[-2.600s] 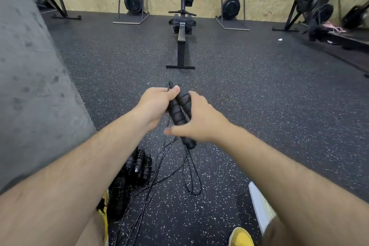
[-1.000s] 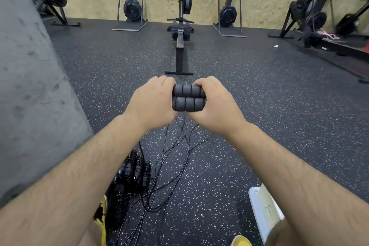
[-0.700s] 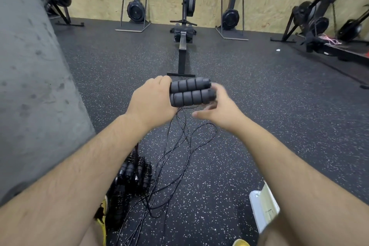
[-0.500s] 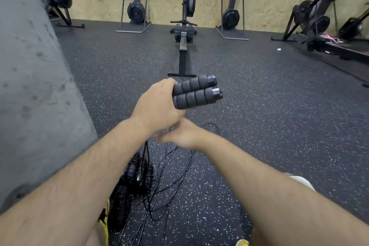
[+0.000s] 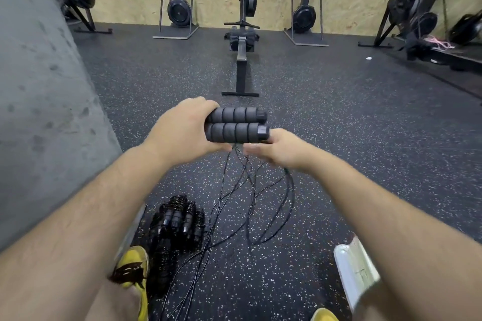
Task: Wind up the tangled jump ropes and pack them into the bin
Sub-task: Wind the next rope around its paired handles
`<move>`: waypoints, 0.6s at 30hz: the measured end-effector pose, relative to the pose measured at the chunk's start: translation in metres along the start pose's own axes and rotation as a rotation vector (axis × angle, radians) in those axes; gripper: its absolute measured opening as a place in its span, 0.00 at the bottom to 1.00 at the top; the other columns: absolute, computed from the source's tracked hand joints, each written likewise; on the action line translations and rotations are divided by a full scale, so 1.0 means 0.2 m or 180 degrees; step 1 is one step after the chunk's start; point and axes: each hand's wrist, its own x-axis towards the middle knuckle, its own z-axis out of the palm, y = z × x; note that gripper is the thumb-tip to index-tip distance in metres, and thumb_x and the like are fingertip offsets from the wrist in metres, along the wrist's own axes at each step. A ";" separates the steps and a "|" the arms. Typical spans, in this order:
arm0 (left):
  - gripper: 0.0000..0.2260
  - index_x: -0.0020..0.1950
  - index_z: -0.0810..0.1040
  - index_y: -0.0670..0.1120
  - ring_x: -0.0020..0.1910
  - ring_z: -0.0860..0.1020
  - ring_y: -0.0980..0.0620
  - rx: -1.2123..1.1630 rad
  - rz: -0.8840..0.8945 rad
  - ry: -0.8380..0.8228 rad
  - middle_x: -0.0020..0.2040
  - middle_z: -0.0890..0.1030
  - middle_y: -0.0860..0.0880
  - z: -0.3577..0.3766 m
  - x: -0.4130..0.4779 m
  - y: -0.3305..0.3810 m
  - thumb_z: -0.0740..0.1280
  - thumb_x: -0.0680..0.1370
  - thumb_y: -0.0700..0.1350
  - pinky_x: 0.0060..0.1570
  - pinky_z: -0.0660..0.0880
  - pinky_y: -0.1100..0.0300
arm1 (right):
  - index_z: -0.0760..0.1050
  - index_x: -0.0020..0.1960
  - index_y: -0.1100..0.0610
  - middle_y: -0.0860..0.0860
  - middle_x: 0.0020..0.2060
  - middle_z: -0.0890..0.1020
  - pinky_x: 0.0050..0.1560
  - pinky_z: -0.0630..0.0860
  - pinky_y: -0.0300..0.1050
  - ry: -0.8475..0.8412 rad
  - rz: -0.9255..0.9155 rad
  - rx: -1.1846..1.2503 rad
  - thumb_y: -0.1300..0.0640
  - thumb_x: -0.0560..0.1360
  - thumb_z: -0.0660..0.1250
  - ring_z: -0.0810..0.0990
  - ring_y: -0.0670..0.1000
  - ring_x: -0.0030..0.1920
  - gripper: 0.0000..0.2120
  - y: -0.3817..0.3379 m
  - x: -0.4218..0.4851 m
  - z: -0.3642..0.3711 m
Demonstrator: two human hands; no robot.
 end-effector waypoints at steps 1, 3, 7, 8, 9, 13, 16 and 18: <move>0.27 0.51 0.74 0.51 0.48 0.73 0.48 0.0220 0.0066 -0.0002 0.46 0.74 0.53 0.01 0.00 -0.01 0.76 0.65 0.68 0.45 0.73 0.51 | 0.81 0.45 0.51 0.41 0.29 0.75 0.37 0.68 0.41 0.0138 0.0062 0.0060 0.49 0.78 0.69 0.70 0.45 0.30 0.07 0.01 -0.03 -0.05; 0.26 0.53 0.75 0.49 0.49 0.74 0.44 0.0633 0.0168 -0.0001 0.47 0.75 0.50 0.03 0.01 -0.02 0.76 0.67 0.65 0.47 0.75 0.49 | 0.81 0.48 0.54 0.42 0.30 0.74 0.35 0.66 0.41 0.0323 0.0173 0.0154 0.51 0.79 0.67 0.68 0.43 0.29 0.08 0.04 -0.05 -0.12; 0.23 0.49 0.75 0.45 0.45 0.76 0.41 0.1121 0.0306 0.0201 0.45 0.77 0.46 0.10 0.04 0.02 0.78 0.68 0.59 0.42 0.73 0.49 | 0.79 0.44 0.53 0.44 0.30 0.72 0.37 0.64 0.44 0.0379 0.0513 0.0668 0.39 0.76 0.66 0.66 0.46 0.31 0.17 -0.01 -0.09 -0.14; 0.22 0.48 0.75 0.45 0.44 0.76 0.40 0.1188 0.0278 0.0227 0.44 0.77 0.45 0.12 0.05 0.03 0.78 0.67 0.58 0.41 0.73 0.50 | 0.81 0.46 0.55 0.44 0.32 0.74 0.38 0.66 0.43 0.0497 0.0518 0.0498 0.35 0.74 0.66 0.69 0.46 0.32 0.22 -0.02 -0.11 -0.13; 0.22 0.48 0.75 0.45 0.44 0.76 0.40 0.1230 0.0237 0.0239 0.44 0.77 0.45 0.13 0.05 0.04 0.78 0.68 0.58 0.40 0.72 0.50 | 0.82 0.48 0.54 0.44 0.33 0.75 0.39 0.68 0.41 0.0641 0.0466 0.0305 0.32 0.73 0.67 0.71 0.45 0.33 0.24 -0.03 -0.12 -0.12; 0.22 0.49 0.74 0.45 0.46 0.77 0.40 0.1214 0.0114 0.0184 0.46 0.78 0.45 0.15 0.06 0.08 0.76 0.69 0.60 0.41 0.72 0.50 | 0.80 0.43 0.51 0.43 0.29 0.76 0.35 0.68 0.41 0.1113 0.0300 -0.0002 0.36 0.71 0.72 0.74 0.46 0.32 0.17 -0.03 -0.11 -0.08; 0.34 0.57 0.74 0.46 0.49 0.78 0.43 0.1220 -0.0059 0.0011 0.49 0.78 0.47 0.17 0.06 0.10 0.73 0.66 0.71 0.43 0.73 0.51 | 0.80 0.43 0.52 0.43 0.30 0.76 0.34 0.67 0.41 0.1353 0.0210 -0.0311 0.42 0.72 0.73 0.74 0.44 0.32 0.14 -0.03 -0.10 -0.06; 0.45 0.70 0.71 0.51 0.48 0.78 0.43 0.1310 -0.0039 -0.0017 0.50 0.78 0.48 0.17 0.05 0.10 0.65 0.62 0.79 0.41 0.74 0.51 | 0.80 0.44 0.51 0.43 0.31 0.76 0.34 0.67 0.41 0.1411 0.0098 -0.0521 0.44 0.73 0.73 0.74 0.42 0.34 0.11 -0.04 -0.11 -0.07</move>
